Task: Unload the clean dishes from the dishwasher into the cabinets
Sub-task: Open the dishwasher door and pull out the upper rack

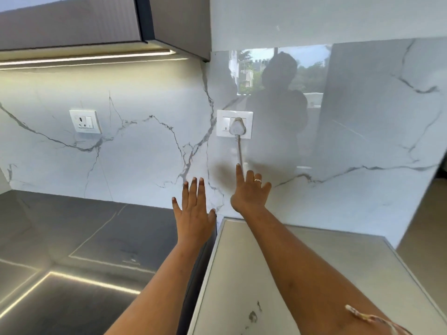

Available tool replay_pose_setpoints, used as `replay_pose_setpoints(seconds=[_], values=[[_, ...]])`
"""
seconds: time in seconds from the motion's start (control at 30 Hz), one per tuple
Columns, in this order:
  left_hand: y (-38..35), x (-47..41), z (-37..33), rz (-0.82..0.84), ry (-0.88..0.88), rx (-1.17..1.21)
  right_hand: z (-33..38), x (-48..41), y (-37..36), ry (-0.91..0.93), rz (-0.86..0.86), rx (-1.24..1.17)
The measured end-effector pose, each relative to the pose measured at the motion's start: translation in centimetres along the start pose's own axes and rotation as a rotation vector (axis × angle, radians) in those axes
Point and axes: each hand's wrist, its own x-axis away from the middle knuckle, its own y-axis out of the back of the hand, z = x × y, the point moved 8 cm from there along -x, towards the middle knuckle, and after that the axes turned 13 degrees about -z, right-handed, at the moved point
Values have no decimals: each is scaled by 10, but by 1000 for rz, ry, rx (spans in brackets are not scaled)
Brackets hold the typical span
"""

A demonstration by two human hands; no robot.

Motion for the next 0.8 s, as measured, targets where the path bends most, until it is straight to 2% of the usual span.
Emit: replay_pose_setpoints(seconds=[0.37,0.5,0.6,0.7,0.8], values=[[10,210,48,381,39,250,-50,218,-15,-288,189,18],[25,286,46,455,-10,333,-70,297,-6,-369,154,25],[36,335,21,521,-169,357,-99,357,3,-521,152,16],[49,367,-8,545,-380,347,-131,410,18,-679,74,21],[61,384,-21,524,-585,314,-160,456,46,-818,-206,-11]])
